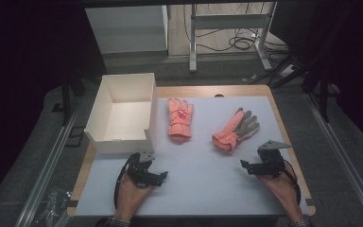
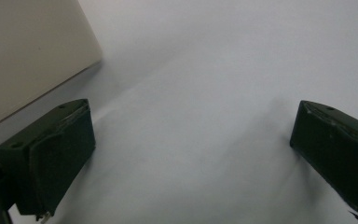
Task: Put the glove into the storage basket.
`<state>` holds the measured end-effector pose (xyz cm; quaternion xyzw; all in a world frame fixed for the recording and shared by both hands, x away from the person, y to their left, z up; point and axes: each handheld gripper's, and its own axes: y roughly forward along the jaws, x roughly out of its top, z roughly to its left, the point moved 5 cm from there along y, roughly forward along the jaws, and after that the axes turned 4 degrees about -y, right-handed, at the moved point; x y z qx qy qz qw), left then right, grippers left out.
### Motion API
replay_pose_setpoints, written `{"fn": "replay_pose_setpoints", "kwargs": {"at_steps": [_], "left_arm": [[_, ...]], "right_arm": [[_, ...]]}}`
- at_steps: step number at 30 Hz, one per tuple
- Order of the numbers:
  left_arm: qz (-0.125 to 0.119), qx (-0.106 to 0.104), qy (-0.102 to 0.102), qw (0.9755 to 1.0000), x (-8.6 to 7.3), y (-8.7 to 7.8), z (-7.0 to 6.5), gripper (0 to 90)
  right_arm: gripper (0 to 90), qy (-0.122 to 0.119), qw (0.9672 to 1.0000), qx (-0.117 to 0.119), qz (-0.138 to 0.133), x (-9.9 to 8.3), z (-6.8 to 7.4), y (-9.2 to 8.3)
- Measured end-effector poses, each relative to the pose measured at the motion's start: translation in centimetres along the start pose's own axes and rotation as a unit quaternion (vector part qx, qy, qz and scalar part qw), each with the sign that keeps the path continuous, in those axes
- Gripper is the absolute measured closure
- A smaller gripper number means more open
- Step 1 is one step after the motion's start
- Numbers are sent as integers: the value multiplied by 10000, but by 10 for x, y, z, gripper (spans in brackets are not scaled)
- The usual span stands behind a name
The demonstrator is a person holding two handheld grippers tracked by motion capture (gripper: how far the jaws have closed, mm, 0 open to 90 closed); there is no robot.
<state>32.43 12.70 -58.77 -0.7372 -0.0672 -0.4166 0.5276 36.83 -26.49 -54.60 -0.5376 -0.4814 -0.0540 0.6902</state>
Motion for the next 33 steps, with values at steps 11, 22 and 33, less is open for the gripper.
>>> {"fn": "replay_pose_setpoints", "kwargs": {"at_steps": [11,22,33], "left_arm": [[17,1,20,10000,0,0,0,0],[17,1,23,10000,0,0,0,0],[12,-3,20,10000,0,0,0,0]], "right_arm": [[228,-57,10000,-35,-44,22,-13,4],[273,43,10000,-39,-53,44,-28,16],[384,84,9997,-82,-191,73,-45,25]]}}
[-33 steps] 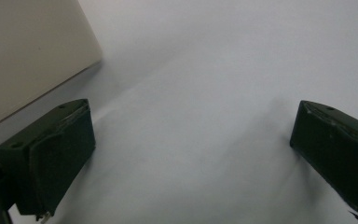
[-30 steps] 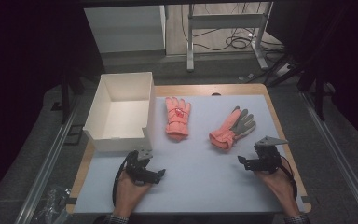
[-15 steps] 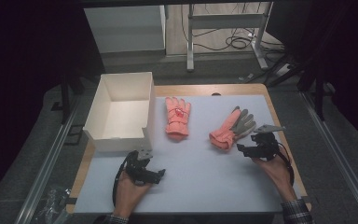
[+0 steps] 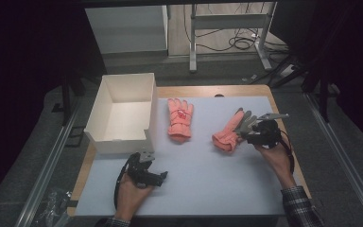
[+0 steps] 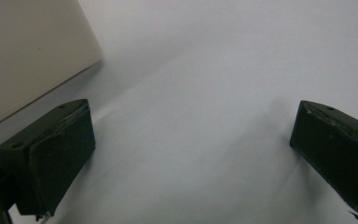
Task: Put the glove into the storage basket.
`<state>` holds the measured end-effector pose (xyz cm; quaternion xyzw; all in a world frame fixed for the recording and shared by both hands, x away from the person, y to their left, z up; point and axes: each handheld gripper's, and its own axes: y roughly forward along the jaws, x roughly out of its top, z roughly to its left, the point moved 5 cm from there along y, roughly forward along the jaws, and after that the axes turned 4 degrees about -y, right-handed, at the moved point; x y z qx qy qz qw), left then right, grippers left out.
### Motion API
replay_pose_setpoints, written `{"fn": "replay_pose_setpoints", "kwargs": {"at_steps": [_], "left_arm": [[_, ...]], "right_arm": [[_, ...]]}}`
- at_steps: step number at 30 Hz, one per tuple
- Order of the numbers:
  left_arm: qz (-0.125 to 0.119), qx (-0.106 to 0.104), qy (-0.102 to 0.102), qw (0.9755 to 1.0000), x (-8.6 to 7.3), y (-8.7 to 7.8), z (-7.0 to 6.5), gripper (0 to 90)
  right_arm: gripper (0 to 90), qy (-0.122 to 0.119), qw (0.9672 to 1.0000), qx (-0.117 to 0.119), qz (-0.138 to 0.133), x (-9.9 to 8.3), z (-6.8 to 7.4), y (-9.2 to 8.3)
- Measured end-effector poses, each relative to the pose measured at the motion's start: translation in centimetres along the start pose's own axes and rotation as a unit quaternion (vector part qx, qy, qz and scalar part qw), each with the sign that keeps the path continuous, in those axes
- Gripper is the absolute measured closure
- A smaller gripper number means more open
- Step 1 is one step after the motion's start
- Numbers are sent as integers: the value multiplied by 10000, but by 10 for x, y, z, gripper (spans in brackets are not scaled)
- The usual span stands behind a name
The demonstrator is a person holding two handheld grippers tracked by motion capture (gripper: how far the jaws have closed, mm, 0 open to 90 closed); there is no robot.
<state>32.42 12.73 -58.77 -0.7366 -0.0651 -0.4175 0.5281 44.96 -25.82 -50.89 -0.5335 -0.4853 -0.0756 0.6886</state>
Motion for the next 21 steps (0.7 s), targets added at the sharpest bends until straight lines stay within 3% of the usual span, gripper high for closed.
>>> {"fn": "replay_pose_setpoints", "kwargs": {"at_steps": [10,16,21], "left_arm": [[-1,0,2,10000,0,0,0,0],[0,1,0,10000,0,0,0,0],[1,0,0,10000,0,0,0,0]], "right_arm": [[408,143,9997,-145,94,16,-14,24],[397,254,9991,-243,230,13,-22,43],[402,306,9988,-184,330,12,-23,52]]}}
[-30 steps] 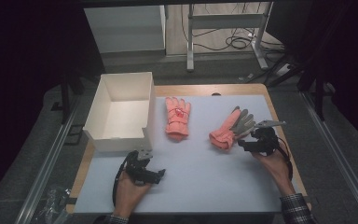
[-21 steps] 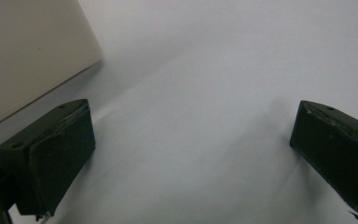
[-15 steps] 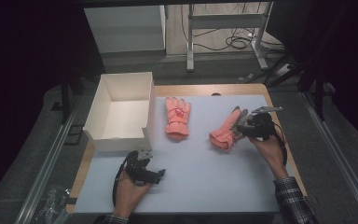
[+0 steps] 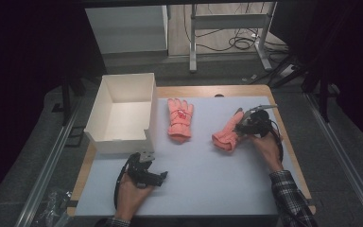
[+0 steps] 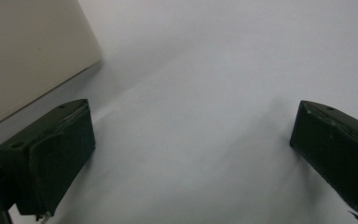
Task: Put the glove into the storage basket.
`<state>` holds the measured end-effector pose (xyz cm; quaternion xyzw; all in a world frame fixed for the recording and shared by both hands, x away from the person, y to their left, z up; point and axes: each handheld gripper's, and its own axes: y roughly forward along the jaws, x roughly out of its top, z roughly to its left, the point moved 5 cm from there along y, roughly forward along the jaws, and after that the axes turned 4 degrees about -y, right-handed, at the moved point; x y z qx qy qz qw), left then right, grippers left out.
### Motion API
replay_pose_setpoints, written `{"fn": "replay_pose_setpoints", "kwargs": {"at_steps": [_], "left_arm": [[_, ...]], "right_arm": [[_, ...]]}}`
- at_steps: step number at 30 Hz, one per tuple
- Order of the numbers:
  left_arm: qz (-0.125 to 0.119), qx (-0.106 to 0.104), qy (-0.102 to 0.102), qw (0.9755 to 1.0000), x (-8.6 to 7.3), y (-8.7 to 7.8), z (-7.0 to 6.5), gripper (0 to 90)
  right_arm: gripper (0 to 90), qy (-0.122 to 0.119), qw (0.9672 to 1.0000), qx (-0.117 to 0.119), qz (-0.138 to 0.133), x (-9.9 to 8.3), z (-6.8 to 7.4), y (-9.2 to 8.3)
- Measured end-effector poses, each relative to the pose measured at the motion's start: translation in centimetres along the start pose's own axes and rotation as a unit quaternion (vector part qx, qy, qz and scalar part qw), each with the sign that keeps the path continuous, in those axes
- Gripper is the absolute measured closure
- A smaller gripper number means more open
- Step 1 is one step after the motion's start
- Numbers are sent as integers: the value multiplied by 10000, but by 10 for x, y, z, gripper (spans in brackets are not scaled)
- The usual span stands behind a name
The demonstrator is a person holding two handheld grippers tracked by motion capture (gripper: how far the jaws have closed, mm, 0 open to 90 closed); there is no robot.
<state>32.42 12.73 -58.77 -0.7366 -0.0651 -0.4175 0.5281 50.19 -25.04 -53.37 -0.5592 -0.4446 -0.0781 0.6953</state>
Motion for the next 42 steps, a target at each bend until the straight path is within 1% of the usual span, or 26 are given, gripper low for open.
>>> {"fn": "replay_pose_setpoints", "kwargs": {"at_steps": [1,2,4,5,6,7,8,9,11,12,13,16,19,20,22,24,27,29,30,31,35,36,37,38,41,42], "left_arm": [[0,0,2,10000,0,0,0,0],[0,0,2,10000,0,0,0,0],[-1,1,2,10000,0,0,0,0],[-2,0,2,10000,0,0,0,0],[-2,1,4,10000,0,0,0,0],[-1,0,4,10000,0,0,0,0],[-1,0,4,10000,0,0,0,0],[-2,1,4,10000,0,0,0,0],[-2,0,2,10000,0,0,0,0],[-2,0,2,10000,0,0,0,0],[-2,0,1,10000,0,0,0,0],[-1,-1,3,10000,0,0,0,0],[1,0,2,10000,0,0,0,0],[1,0,2,10000,0,0,0,0],[0,-1,2,10000,0,0,0,0],[0,-1,2,10000,0,0,0,0],[-1,-1,3,10000,0,0,0,0],[-1,-1,2,10000,0,0,0,0],[1,-1,3,10000,0,0,0,0],[1,-1,3,10000,0,0,0,0],[-3,-1,3,10000,0,0,0,0],[-4,0,2,10000,0,0,0,0],[-2,-1,3,10000,0,0,0,0],[-1,-1,4,10000,0,0,0,0],[-2,-1,4,10000,0,0,0,0],[-2,-1,4,10000,0,0,0,0]], "right_arm": [[436,-89,9999,-15,65,0,1,4],[436,-89,9999,-15,65,0,1,4],[530,-139,9999,-16,92,-1,3,7],[601,-150,9998,-5,99,-2,3,7],[667,-202,9996,-127,116,-3,3,7],[709,-211,9996,-121,110,-4,4,7],[709,-211,9996,-121,110,-4,4,7],[732,-167,9998,-97,101,-4,4,7],[790,-183,9997,-120,122,-4,6,7],[790,-183,9997,-120,122,-4,6,7],[810,-210,9996,-136,138,-3,6,6],[818,-205,9996,-117,141,-2,6,5],[821,-152,9998,2,106,0,5,1],[821,-152,9998,2,106,0,5,1],[821,-171,9998,100,76,2,4,-4],[821,-193,9997,127,59,2,5,-6],[820,-334,9992,206,-4,5,8,-16],[820,-363,9991,225,-10,5,9,-18],[820,-366,9989,293,-16,6,10,-21],[819,-446,9980,437,-81,8,15,-29],[818,-615,9960,621,-164,12,24,-41],[818,-615,9960,621,-164,12,24,-41],[818,-690,9948,719,-199,13,29,-46],[817,-717,9943,765,-205,14,31,-48],[816,-935,9906,969,-233,14,41,-54],[816,-935,9906,969,-233,14,41,-54]]}}
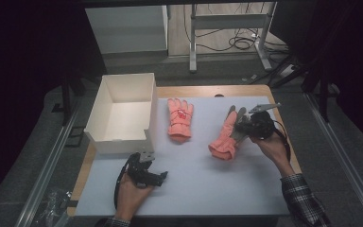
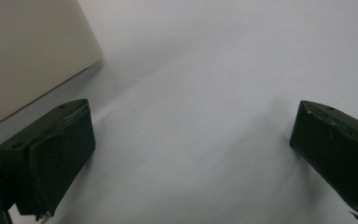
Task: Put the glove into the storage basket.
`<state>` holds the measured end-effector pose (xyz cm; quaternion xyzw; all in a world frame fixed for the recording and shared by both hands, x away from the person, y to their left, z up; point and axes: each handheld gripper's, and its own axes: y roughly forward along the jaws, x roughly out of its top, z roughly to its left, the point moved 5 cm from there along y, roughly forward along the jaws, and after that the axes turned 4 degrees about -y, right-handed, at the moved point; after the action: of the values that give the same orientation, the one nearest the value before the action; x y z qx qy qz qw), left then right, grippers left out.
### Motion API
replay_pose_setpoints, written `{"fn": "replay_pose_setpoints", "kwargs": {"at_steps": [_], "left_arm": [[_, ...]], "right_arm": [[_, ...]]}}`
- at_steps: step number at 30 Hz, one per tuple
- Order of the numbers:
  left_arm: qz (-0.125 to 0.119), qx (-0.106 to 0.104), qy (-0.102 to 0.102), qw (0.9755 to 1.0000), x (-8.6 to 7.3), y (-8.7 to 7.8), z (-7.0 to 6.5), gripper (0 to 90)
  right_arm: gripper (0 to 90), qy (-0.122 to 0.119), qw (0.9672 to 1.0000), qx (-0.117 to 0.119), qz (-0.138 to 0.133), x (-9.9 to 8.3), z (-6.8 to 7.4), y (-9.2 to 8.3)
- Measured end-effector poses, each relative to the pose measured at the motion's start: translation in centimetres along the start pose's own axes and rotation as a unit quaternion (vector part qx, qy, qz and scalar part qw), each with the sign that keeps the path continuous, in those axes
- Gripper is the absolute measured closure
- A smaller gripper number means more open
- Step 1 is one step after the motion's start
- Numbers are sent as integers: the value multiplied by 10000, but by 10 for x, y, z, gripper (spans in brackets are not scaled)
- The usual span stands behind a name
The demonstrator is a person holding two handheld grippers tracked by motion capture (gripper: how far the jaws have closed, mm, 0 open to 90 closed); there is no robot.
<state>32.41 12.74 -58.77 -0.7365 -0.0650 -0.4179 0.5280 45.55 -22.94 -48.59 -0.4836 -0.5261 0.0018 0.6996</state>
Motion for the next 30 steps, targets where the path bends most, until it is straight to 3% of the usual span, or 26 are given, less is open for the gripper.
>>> {"fn": "replay_pose_setpoints", "kwargs": {"at_steps": [4,11,16,20,21,23,24,30], "left_arm": [[-1,0,-1,10000,0,0,0,0],[4,1,0,10000,0,0,0,0],[3,1,0,10000,0,0,0,0],[-5,0,-7,10000,0,0,0,0],[-2,2,6,10000,0,0,0,0],[-1,2,6,10000,0,0,0,0],[2,2,7,10000,0,0,0,0],[5,2,-1,10000,0,0,0,0]], "right_arm": [[815,-298,9987,398,-68,2,20,-5],[814,-694,9946,766,-73,4,47,-7],[814,-1044,9877,1164,-54,8,71,-3],[814,-1207,9838,1321,54,8,83,3],[814,-1316,9808,1431,135,6,89,8],[814,-1371,9794,1474,183,5,92,11],[813,-1503,9760,1549,275,3,96,17],[812,-1666,9709,1634,531,-4,102,37]]}}
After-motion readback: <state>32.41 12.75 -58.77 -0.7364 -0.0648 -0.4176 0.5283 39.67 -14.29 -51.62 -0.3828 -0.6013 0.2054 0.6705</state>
